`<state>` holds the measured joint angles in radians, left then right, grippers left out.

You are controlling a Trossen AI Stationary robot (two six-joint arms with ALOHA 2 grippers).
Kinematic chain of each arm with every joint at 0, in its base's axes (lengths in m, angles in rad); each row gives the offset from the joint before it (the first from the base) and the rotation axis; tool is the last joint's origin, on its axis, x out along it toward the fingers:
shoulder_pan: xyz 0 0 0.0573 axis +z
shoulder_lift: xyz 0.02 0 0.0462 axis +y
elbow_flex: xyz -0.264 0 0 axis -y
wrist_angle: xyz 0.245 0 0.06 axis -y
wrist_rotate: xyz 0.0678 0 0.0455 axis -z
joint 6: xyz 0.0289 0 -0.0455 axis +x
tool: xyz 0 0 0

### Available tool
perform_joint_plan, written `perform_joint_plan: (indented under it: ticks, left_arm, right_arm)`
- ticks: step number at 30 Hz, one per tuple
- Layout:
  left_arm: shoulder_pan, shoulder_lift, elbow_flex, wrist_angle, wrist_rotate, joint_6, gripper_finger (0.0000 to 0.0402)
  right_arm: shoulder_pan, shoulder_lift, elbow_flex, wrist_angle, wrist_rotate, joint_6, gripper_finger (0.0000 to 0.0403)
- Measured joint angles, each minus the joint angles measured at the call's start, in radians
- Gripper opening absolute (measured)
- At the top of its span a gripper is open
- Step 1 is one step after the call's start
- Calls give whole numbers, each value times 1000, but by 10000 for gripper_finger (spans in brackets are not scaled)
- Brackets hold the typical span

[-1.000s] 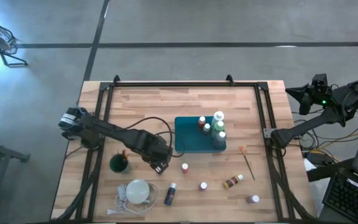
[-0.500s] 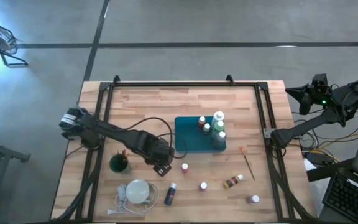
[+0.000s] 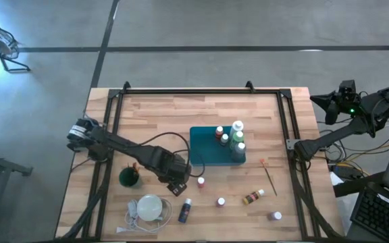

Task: Pick & Place Paint Supplies
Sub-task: Put the pink paint bottle into the blue bin

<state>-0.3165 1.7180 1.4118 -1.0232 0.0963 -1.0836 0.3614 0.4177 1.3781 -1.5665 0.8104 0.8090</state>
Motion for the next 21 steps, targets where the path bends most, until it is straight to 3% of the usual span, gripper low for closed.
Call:
perform_joint_plan:
  ticks: [21]
  left_arm:
    - [-16,55,-12,47,-4,17,215]
  right_arm:
    - [0,0,0,0,0,1,8]
